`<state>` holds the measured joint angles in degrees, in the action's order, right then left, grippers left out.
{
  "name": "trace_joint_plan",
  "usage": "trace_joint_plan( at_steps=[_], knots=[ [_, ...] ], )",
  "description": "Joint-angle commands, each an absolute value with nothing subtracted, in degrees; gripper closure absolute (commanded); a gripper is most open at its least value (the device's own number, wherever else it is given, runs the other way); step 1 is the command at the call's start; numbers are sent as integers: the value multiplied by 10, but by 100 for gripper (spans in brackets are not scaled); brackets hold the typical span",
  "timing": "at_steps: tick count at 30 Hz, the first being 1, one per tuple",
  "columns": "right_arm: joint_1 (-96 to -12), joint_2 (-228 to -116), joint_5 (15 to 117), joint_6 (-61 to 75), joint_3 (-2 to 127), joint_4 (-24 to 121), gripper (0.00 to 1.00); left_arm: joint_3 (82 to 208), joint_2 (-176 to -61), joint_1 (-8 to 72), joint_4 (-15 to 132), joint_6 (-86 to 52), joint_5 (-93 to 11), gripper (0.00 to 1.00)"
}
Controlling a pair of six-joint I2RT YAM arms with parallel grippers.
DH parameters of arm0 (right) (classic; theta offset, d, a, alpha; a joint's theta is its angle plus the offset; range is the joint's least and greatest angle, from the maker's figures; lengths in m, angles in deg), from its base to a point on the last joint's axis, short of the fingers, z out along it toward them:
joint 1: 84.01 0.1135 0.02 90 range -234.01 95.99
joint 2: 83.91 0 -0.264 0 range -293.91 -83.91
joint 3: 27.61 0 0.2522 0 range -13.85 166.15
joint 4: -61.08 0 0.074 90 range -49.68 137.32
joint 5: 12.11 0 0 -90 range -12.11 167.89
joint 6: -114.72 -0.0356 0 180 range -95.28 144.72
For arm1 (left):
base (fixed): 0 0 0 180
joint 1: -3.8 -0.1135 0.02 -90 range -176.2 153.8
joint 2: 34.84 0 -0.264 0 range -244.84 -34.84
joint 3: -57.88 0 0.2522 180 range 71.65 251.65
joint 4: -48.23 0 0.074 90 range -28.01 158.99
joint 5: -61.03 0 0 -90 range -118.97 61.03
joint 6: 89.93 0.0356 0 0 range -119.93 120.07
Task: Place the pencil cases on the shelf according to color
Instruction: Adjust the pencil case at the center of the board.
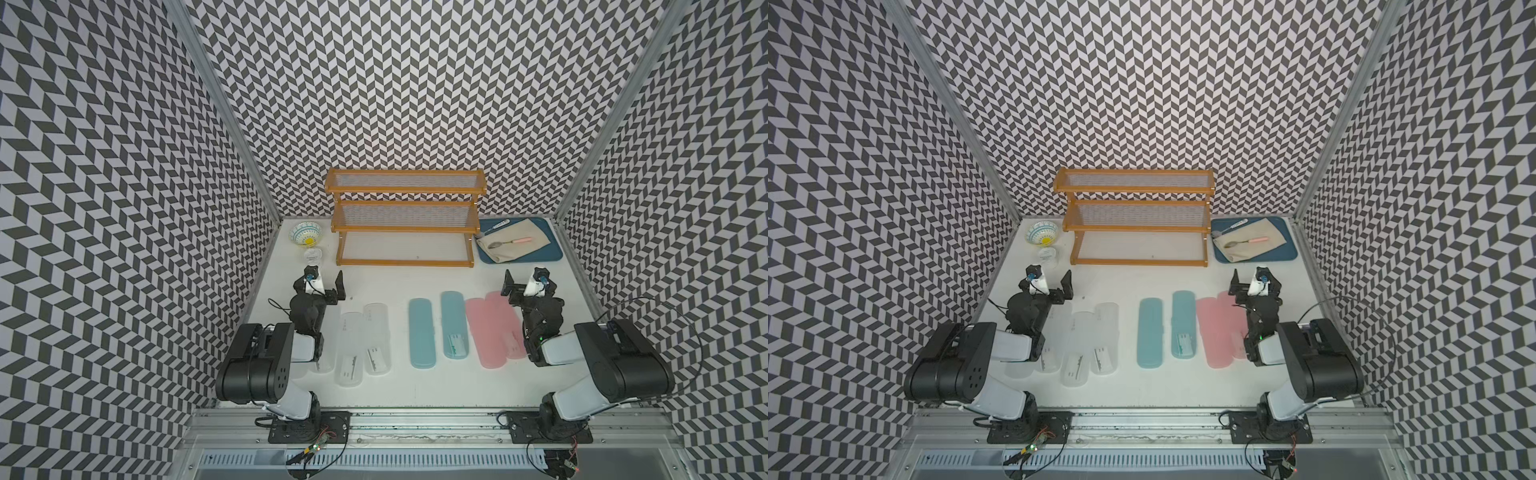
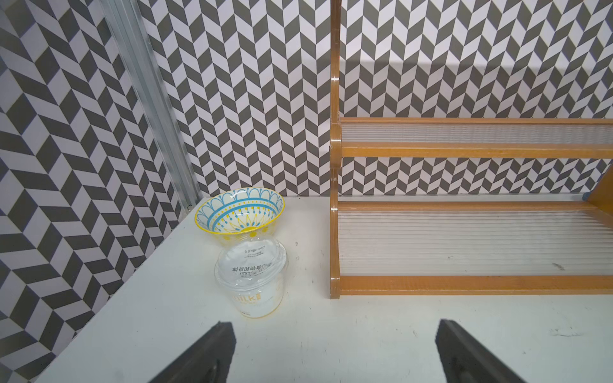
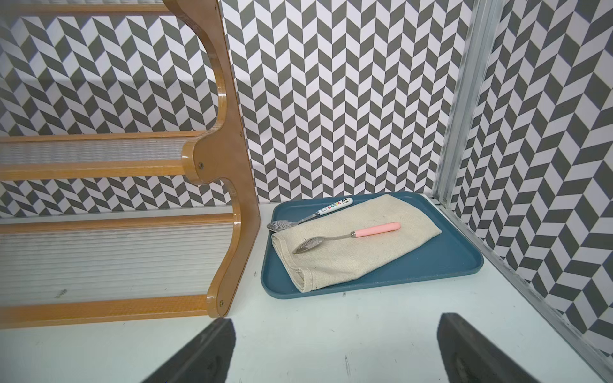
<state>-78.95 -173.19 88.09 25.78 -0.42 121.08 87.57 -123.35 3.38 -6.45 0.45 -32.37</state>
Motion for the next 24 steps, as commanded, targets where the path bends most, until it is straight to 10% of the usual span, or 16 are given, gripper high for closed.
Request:
trace_joint_plan(
  at_steps=[1,16,24],
  knots=[
    [-791,-1733,877,259,-4,1242,0,874,-1237,32,-67,6,-328,1],
    [-791,-1734,876,259,-5,1242,0,890,-1217,35,-28,-3,-296,1],
    [-784,-1660,916,253,-16,1175,0,1024,-1114,73,262,-97,-187,1]
  ],
)
